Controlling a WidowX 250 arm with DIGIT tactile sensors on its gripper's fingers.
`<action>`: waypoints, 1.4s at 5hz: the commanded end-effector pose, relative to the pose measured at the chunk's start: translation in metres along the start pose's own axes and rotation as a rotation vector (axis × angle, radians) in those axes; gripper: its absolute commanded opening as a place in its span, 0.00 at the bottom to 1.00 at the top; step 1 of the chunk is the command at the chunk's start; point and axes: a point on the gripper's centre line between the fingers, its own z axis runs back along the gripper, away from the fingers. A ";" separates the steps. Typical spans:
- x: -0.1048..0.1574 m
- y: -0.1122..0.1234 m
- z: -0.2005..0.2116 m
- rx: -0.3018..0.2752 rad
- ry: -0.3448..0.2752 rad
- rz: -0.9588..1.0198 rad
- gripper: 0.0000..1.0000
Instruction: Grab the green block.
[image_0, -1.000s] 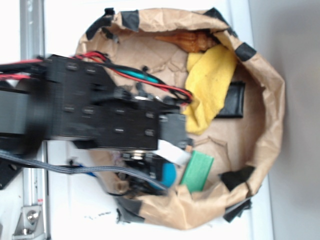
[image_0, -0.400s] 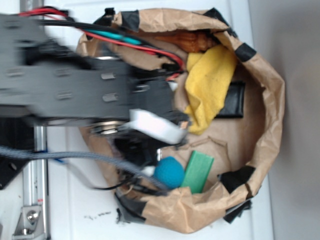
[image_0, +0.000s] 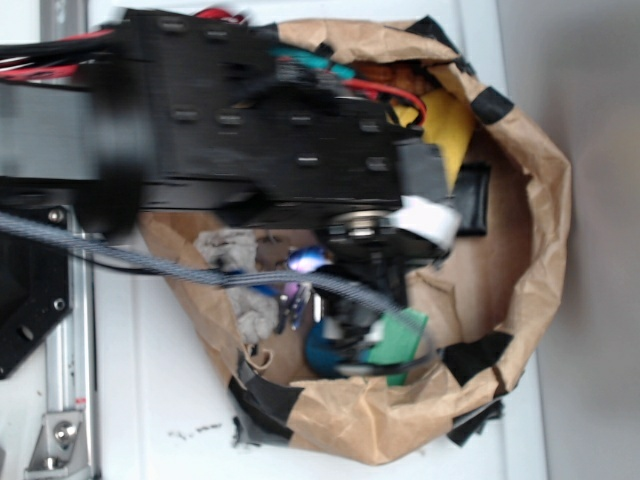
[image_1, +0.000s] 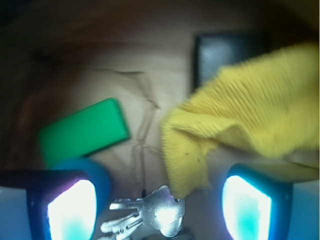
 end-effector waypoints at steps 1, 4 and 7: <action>-0.012 -0.021 0.009 0.055 0.085 0.484 1.00; 0.004 -0.028 -0.016 -0.063 -0.080 1.104 1.00; 0.026 -0.053 -0.043 -0.035 -0.082 0.943 1.00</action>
